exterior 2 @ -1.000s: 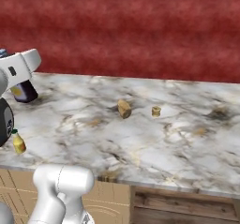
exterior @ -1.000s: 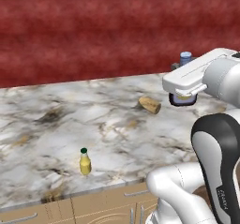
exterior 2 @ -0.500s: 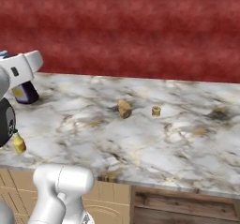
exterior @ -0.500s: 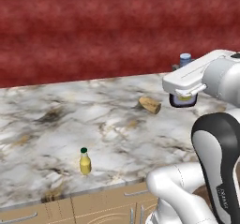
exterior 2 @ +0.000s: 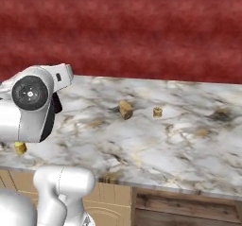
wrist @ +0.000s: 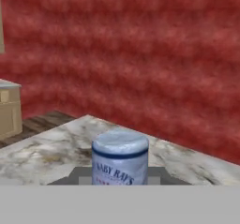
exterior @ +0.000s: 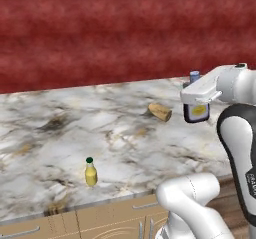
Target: Move the condiment bottle and mustard from the cabinet to the dining counter.
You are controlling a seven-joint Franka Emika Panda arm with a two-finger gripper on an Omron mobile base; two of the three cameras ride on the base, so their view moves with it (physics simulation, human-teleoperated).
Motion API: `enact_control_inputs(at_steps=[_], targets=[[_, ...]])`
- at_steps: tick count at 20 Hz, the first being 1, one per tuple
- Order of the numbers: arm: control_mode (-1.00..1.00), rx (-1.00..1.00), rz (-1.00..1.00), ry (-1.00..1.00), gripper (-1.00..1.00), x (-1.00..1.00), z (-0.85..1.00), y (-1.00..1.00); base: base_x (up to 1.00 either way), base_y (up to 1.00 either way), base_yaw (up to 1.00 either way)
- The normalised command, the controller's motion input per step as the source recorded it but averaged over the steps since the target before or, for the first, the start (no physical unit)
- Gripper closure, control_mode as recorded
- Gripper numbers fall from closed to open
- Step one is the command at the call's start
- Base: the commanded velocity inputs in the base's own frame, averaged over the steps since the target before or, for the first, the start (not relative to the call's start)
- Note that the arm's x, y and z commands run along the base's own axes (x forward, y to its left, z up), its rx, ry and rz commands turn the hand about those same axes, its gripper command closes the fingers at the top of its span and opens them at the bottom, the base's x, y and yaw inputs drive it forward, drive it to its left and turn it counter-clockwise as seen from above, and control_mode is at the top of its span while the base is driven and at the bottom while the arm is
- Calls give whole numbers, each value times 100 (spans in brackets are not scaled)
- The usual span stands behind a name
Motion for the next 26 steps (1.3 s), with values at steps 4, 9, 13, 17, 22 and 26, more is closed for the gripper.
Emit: enact_control_inputs(at_steps=[4, 9, 13, 17, 22, 26], targets=[[-100, 0, 25, 3, 100, 76, -68, -69, 0, 0, 0], [-100, 0, 19, 0, 100, 68, -63, -84, 0, 0, 0], [-100, 0, 14, 0, 100, 66, -64, -76, 0, 0, 0], [-100, 7, 8, 0, 100, 70, -46, -52, 0, 0, 0], [-100, 8, 1, 0, 100, 60, -27, -30, 0, 0, 0], [-100, 0, 0, 3, 100, 17, -17, -10, 0, 0, 0]])
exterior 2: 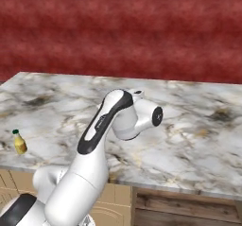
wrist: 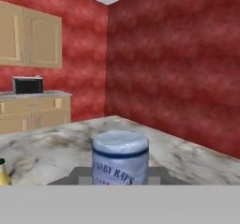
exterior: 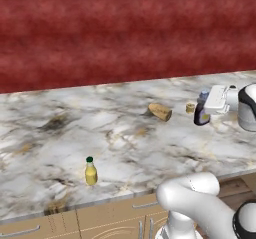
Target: Move the condiment bottle and mustard from the cabinet to the dining counter.
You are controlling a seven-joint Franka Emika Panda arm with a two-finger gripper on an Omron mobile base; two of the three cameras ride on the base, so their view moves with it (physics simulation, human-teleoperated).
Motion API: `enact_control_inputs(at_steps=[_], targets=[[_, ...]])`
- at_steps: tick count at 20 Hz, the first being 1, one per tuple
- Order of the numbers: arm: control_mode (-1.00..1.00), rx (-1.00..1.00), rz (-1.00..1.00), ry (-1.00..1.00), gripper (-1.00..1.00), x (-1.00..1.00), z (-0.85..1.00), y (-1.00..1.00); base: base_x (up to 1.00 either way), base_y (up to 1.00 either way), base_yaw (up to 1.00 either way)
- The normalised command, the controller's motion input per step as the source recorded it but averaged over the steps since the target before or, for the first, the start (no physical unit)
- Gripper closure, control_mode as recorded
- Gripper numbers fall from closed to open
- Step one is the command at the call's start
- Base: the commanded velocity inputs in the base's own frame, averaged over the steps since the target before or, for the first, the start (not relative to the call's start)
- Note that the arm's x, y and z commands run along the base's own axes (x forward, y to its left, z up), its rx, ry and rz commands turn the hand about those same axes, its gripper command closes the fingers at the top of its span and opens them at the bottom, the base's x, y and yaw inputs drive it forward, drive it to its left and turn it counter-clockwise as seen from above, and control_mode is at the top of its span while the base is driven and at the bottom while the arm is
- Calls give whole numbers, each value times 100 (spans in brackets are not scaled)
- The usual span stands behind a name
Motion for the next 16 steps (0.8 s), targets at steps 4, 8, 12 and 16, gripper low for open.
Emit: enact_control_inputs(at_steps=[4, 8, 12, 16], targets=[[-100, 0, 0, 7, 100, 0, -8, 0, 0, 0, 0], [-100, 0, 0, 2, 100, 0, -5, 0, 0, 0, 0], [-100, -2, 0, 0, 100, 0, -16, 0, 0, 0, 0], [-100, -5, 0, 0, 100, 0, -30, 0, 0, 0, 0]])
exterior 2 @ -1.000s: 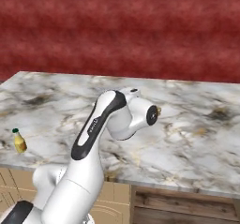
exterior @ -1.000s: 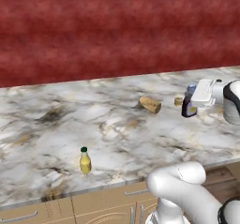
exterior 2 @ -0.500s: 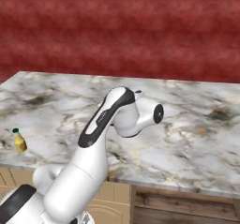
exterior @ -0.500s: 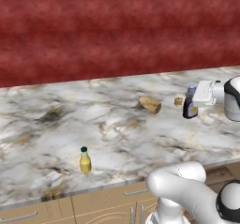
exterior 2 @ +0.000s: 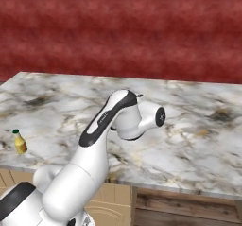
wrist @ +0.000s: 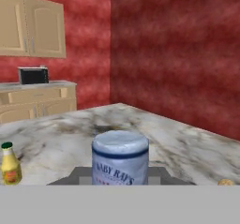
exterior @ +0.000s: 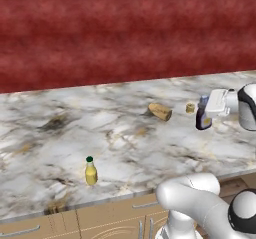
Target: Move the condiment bottle and mustard from the cabinet to the dining counter.
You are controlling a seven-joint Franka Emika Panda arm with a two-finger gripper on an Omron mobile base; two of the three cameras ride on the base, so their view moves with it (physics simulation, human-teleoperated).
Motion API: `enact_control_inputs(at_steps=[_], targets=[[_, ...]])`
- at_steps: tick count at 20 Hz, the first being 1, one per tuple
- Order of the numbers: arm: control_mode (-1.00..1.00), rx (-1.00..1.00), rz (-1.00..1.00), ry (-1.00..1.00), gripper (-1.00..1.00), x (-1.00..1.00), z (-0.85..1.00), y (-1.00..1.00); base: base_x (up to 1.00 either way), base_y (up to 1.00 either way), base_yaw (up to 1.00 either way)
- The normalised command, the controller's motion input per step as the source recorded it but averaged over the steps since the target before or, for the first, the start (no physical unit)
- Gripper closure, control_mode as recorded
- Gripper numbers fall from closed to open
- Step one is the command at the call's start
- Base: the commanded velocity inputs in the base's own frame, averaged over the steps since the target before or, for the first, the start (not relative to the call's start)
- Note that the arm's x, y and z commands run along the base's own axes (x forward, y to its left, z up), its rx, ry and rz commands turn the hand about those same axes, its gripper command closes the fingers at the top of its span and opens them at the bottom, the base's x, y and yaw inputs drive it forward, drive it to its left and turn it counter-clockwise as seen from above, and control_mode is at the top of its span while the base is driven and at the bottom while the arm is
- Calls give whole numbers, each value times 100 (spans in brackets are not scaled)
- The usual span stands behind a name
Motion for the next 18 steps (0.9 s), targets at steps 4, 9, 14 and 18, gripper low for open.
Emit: enact_control_inputs(at_steps=[4, 9, 14, 18], targets=[[-100, -5, 0, 0, 100, 0, -34, 0, 0, 0, 0], [-100, -3, 0, 0, 100, 0, -32, 0, 0, 0, 0], [-100, -4, 0, 0, 100, 0, -32, 0, 0, 0, 0], [-100, 0, 0, 0, 100, 0, -35, 0, 0, 0, 0]])
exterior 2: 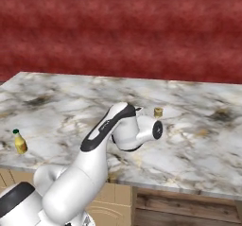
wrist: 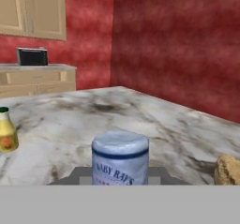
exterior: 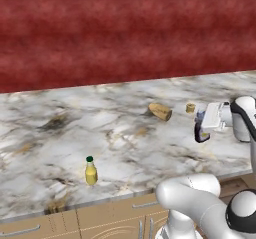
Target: Move the condiment bottle and mustard from the cabinet to the dining counter.
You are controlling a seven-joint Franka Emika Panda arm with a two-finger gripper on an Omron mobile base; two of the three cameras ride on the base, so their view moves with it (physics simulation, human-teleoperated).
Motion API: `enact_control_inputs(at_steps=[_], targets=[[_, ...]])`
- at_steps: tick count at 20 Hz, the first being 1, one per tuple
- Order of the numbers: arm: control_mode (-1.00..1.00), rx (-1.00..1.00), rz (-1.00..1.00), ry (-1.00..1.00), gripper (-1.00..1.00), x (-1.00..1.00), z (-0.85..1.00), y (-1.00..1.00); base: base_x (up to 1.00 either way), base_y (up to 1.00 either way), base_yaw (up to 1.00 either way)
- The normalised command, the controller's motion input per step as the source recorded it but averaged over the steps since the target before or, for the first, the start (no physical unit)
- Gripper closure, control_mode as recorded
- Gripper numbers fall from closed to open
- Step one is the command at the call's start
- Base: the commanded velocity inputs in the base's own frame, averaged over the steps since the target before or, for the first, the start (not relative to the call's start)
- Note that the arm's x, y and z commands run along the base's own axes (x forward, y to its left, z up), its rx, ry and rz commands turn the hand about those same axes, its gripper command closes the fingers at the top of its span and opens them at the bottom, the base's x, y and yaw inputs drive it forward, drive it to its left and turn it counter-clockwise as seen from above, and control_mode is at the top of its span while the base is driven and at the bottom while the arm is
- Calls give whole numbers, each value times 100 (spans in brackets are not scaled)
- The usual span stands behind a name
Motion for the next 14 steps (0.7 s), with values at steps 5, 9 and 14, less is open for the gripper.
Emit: enact_control_inputs(at_steps=[5, 9, 14], targets=[[-100, 0, 0, 0, 100, 0, -38, 0, 0, 0, 0], [-100, 1, 0, -1, 100, 0, -40, 0, 0, 0, 0], [-100, 3, 0, 0, 100, 0, -39, 0, 0, 0, 0]])
